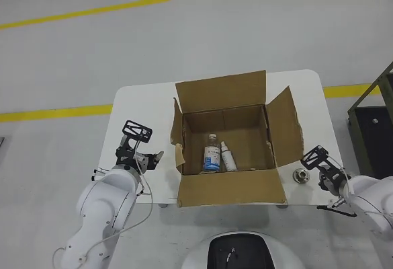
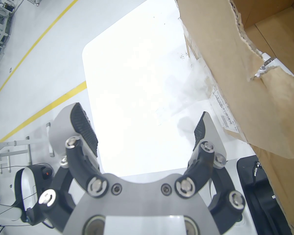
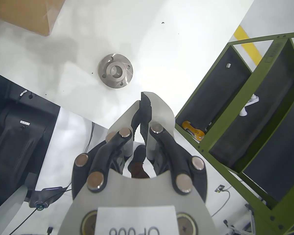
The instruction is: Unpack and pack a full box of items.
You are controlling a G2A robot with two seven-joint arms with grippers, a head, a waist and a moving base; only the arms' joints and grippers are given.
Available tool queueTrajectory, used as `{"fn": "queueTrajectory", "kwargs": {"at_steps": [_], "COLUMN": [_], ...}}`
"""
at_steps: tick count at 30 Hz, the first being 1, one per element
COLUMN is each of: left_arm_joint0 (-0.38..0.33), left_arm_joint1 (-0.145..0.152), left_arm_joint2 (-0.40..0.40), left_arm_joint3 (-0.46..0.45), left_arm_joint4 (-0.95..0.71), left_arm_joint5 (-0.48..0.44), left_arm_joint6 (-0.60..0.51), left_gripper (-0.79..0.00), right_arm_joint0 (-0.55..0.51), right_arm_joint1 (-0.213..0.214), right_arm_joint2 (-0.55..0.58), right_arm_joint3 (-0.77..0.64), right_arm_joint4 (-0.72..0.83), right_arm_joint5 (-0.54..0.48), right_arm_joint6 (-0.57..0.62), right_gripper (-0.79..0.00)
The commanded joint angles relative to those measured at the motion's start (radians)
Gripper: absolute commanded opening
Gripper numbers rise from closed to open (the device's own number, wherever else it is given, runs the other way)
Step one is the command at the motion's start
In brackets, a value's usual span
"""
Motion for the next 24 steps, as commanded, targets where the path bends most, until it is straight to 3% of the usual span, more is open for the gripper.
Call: {"fn": "queueTrajectory", "kwargs": {"at_steps": [1, 8, 13, 16, 18, 24], "left_arm_joint0": [0.000, 0.000, 0.000, 0.000, 0.000, 0.000], "left_arm_joint1": [0.000, 0.000, 0.000, 0.000, 0.000, 0.000], "left_arm_joint2": [0.000, 0.000, 0.000, 0.000, 0.000, 0.000], "left_arm_joint3": [0.000, 0.000, 0.000, 0.000, 0.000, 0.000], "left_arm_joint4": [0.000, 0.000, 0.000, 0.000, 0.000, 0.000], "left_arm_joint5": [0.000, 0.000, 0.000, 0.000, 0.000, 0.000], "left_arm_joint6": [0.000, 0.000, 0.000, 0.000, 0.000, 0.000], "left_gripper": [0.000, 0.000, 0.000, 0.000, 0.000, 0.000], "right_arm_joint0": [0.000, -0.004, 0.029, 0.074, 0.105, 0.159], "right_arm_joint1": [0.000, 0.000, 0.000, 0.000, 0.000, 0.001], "right_arm_joint2": [0.000, 0.002, 0.008, -0.017, -0.045, -0.101], "right_arm_joint3": [0.000, 0.012, 0.069, 0.099, 0.122, 0.189], "right_arm_joint4": [0.000, 0.002, 0.084, 0.113, 0.115, 0.117], "right_arm_joint5": [0.000, 0.011, 0.052, 0.046, 0.040, 0.032], "right_arm_joint6": [0.000, -0.015, 0.023, 0.053, 0.062, 0.055], "right_gripper": [-0.785, -0.785, -0.785, -0.686, -0.514, -0.465]}}
